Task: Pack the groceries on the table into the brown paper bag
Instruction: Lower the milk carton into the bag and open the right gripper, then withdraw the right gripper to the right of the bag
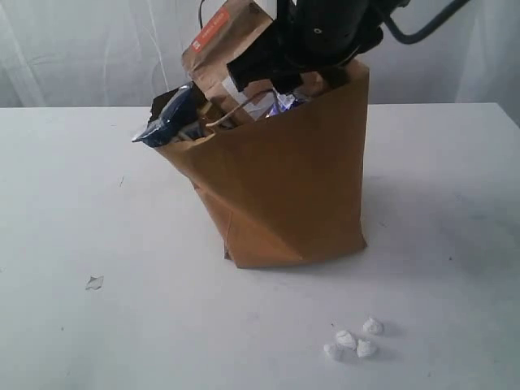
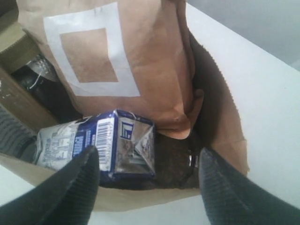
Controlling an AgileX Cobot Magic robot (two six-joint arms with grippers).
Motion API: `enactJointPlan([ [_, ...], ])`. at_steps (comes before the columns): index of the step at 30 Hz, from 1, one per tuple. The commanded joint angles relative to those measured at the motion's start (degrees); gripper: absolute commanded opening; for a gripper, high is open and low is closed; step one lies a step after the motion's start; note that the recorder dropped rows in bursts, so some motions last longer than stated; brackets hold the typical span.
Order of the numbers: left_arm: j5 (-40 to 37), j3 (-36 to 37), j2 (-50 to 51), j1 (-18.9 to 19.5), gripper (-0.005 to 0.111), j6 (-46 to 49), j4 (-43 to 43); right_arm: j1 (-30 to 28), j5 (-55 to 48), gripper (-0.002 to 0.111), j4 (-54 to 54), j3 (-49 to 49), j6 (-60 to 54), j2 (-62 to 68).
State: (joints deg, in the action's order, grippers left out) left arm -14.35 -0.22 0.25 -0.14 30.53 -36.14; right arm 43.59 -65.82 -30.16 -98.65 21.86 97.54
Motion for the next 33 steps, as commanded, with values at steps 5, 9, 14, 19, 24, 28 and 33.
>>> enactJointPlan([
  [5,-0.29,0.22,-0.25,0.05,0.0,-0.15,-0.87,-0.3,5.79,0.058,-0.72,-0.08,0.5,0.01],
  [9,-0.29,0.22,-0.25,0.05,0.0,-0.15,-0.87,-0.19,7.01,0.058,-0.72,-0.08,0.5,-0.35],
  [14,-0.29,0.22,-0.25,0.05,0.0,-0.15,-0.87,-0.09,8.53,0.043,-0.21,-0.08,0.5,-2.87],
  [19,-0.29,0.22,-0.25,0.05,0.0,-0.15,-0.87,-0.09,4.76,0.01,0.14,-0.08,-0.56,-6.19],
  [24,-0.29,0.22,-0.25,0.05,0.0,-0.15,-0.87,-0.2,-4.14,0.0,-0.75,-0.08,-8.54,-7.85],
  [28,-0.29,0.22,-0.25,0.05,0.0,-0.15,-0.87,-0.82,-4.14,0.0,-2.36,1.9,-13.76,-9.49],
  [33,-0.29,0.22,-0.25,0.05,0.0,-0.15,-0.45,-7.06,-4.14,0.0,-2.6,7.15,-14.19,-14.58],
])
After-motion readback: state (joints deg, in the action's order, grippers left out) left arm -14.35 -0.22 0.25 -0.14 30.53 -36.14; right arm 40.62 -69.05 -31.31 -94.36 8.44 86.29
